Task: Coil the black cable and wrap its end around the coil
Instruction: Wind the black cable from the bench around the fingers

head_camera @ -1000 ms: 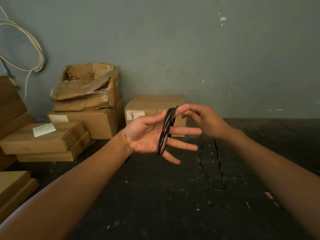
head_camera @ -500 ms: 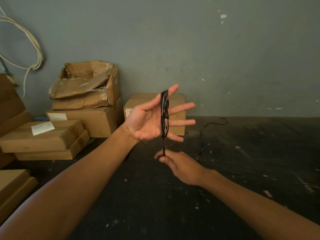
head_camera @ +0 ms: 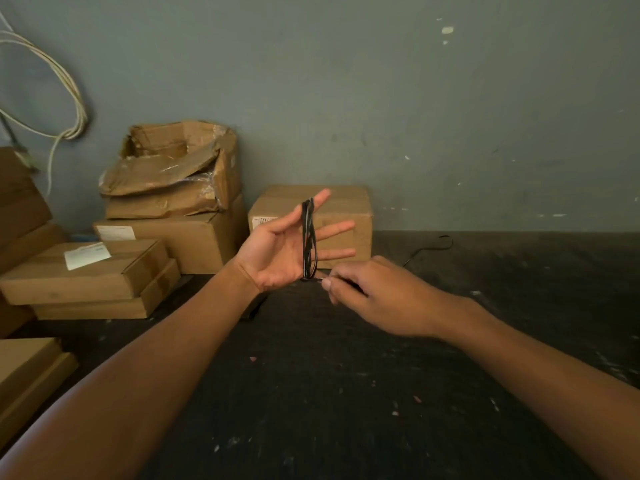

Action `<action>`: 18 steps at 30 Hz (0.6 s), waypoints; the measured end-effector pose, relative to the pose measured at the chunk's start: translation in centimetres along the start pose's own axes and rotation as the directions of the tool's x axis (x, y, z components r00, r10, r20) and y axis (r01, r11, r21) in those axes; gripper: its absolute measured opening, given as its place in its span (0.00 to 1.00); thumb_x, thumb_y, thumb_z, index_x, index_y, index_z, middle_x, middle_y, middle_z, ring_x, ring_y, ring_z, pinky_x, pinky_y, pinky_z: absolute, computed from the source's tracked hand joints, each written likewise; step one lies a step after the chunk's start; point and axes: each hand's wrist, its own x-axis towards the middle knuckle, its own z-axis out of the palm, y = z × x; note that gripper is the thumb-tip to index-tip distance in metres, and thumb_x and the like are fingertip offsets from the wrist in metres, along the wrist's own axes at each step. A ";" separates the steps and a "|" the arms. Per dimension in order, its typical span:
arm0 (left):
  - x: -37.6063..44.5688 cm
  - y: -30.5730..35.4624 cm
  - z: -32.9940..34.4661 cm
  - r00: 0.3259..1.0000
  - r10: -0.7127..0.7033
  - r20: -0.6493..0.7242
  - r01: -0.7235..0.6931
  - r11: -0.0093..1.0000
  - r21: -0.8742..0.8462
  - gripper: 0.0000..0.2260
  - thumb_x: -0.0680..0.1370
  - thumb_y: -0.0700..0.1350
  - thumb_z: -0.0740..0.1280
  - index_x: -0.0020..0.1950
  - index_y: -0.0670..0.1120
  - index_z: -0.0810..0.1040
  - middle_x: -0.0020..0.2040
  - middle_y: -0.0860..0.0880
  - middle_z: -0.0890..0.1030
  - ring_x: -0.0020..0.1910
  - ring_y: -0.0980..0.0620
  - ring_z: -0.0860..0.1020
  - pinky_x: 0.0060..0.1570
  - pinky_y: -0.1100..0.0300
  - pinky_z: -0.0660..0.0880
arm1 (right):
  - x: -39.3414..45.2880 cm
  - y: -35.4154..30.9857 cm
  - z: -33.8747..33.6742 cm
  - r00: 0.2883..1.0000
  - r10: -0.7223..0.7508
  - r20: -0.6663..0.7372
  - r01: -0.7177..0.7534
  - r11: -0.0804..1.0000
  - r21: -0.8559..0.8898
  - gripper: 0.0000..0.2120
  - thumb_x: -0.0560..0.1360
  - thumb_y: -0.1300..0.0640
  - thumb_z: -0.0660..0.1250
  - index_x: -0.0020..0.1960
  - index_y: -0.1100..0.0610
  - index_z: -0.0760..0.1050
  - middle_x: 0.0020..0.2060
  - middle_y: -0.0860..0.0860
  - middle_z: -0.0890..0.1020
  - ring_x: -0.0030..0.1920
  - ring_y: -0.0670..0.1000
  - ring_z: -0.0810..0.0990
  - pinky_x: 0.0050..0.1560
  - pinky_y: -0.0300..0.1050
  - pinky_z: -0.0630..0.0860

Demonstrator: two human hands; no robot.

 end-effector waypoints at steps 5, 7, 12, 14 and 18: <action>-0.1 1.1 0.0 0.991 0.131 -0.006 -0.130 0.986 -0.102 0.19 0.83 0.56 0.51 0.74 0.61 0.66 0.77 0.40 0.65 0.73 0.27 0.63 0.61 0.20 0.55 | -0.5 0.2 -0.1 0.994 0.007 0.107 0.001 0.997 -0.074 0.15 0.82 0.45 0.55 0.40 0.47 0.73 0.29 0.45 0.76 0.30 0.44 0.75 0.31 0.40 0.67; -0.1 1.6 0.3 0.986 0.165 0.007 -0.163 0.979 -0.124 0.19 0.83 0.55 0.53 0.73 0.60 0.68 0.77 0.40 0.65 0.73 0.27 0.62 0.59 0.19 0.54 | -0.8 0.5 0.4 0.985 0.031 0.172 -0.013 0.994 -0.105 0.15 0.82 0.46 0.54 0.41 0.48 0.73 0.30 0.46 0.75 0.30 0.45 0.74 0.32 0.38 0.65; 0.2 1.6 0.6 0.993 0.118 -0.025 -0.119 0.990 -0.075 0.18 0.83 0.56 0.51 0.72 0.62 0.68 0.76 0.41 0.66 0.73 0.28 0.64 0.60 0.19 0.56 | -0.6 0.2 -0.2 0.986 0.020 0.168 0.003 0.990 -0.138 0.16 0.82 0.46 0.55 0.41 0.50 0.75 0.30 0.48 0.77 0.31 0.46 0.76 0.33 0.45 0.71; 0.1 1.2 0.4 0.997 0.066 -0.030 -0.067 0.997 -0.040 0.19 0.83 0.55 0.51 0.74 0.62 0.67 0.76 0.41 0.68 0.72 0.30 0.66 0.62 0.23 0.59 | -0.1 -0.2 -1.3 0.993 -0.002 0.120 0.022 0.986 -0.166 0.17 0.81 0.45 0.56 0.38 0.50 0.75 0.28 0.48 0.76 0.29 0.44 0.75 0.32 0.47 0.72; -0.4 -0.3 -0.1 0.999 -0.043 -0.029 0.044 0.998 0.038 0.20 0.83 0.54 0.52 0.76 0.61 0.64 0.73 0.41 0.72 0.66 0.35 0.75 0.61 0.25 0.63 | 0.9 -0.3 -4.3 0.998 0.025 0.062 -0.013 0.981 -0.195 0.15 0.79 0.45 0.60 0.34 0.45 0.69 0.26 0.45 0.73 0.23 0.42 0.68 0.27 0.38 0.65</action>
